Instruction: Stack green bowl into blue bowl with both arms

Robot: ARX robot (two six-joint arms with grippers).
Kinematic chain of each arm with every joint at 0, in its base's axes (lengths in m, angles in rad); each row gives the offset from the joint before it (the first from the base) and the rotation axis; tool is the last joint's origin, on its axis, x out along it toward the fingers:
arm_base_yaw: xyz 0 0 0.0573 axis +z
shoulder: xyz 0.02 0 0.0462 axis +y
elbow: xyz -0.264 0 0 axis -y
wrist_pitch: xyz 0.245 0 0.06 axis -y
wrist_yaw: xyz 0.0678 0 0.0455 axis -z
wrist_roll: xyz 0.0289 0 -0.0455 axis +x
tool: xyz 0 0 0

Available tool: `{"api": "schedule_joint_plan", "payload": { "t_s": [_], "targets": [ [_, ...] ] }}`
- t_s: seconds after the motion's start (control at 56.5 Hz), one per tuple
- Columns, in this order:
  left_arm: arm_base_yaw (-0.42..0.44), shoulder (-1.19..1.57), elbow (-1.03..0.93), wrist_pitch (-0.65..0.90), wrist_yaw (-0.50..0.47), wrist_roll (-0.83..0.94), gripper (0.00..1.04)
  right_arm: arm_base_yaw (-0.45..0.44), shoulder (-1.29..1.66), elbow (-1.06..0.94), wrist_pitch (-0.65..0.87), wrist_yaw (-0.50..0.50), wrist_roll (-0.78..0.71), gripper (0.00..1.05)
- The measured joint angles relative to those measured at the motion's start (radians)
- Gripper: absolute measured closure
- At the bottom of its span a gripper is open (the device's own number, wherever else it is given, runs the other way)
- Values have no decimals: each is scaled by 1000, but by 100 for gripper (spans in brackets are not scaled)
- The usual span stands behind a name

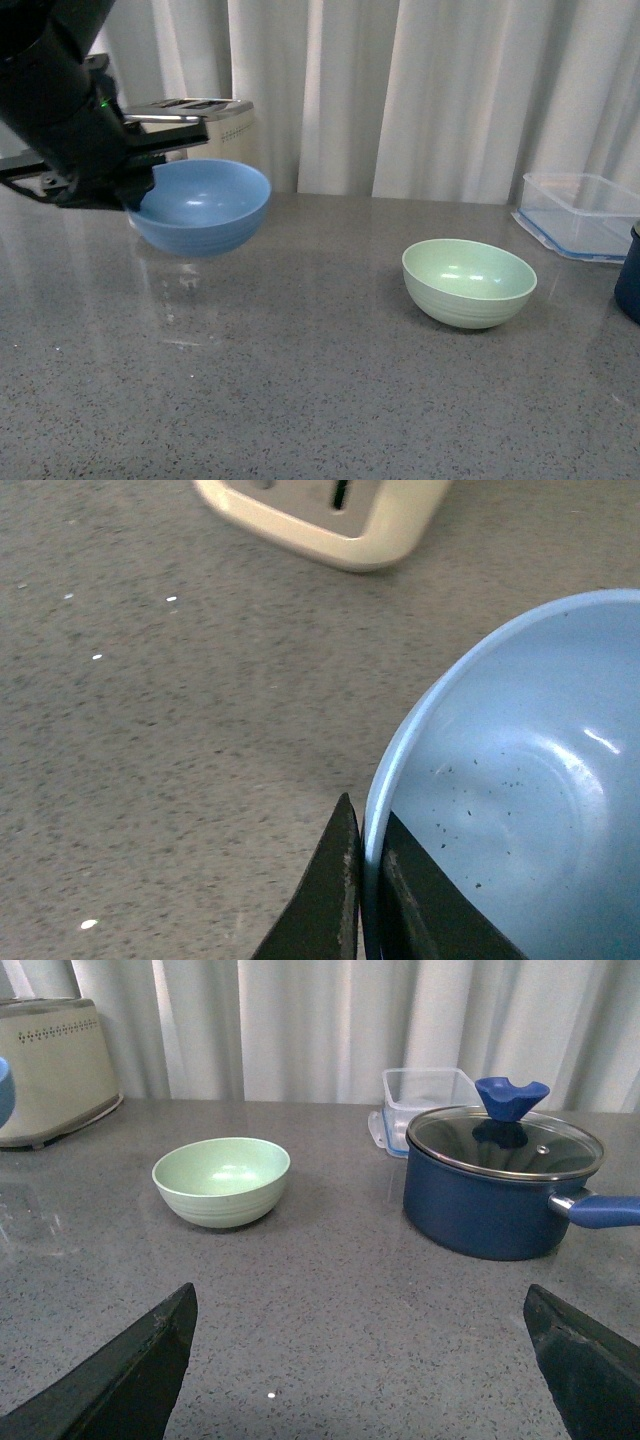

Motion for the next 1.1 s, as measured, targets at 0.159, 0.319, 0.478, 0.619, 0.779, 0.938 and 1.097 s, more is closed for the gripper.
{"api": "schedule_joint_plan", "payload": {
  "t_s": [0.159, 0.319, 0.478, 0.619, 0.779, 0.938, 1.097],
  "targets": [
    [-63, 83, 112, -32, -1, 6, 101, 0, 0, 0, 0, 0, 0, 10],
    [-108, 185, 209, -72, -6, 8, 101, 0, 0, 0, 0, 0, 0, 10],
    [-149, 272, 299, -101, -8, 13, 101, 0, 0, 0, 0, 0, 0, 10],
    [-187, 322, 356, -126, -18, 18, 101, 0, 0, 0, 0, 0, 0, 10],
    [-206, 343, 370, -134, -28, 24, 101, 0, 0, 0, 0, 0, 0, 10],
    [-209, 350, 373, -147, -53, 24, 101, 0, 0, 0, 0, 0, 0, 10],
    [-207, 350, 373, -153, -48, 25, 101, 0, 0, 0, 0, 0, 0, 10]
  ]
}}
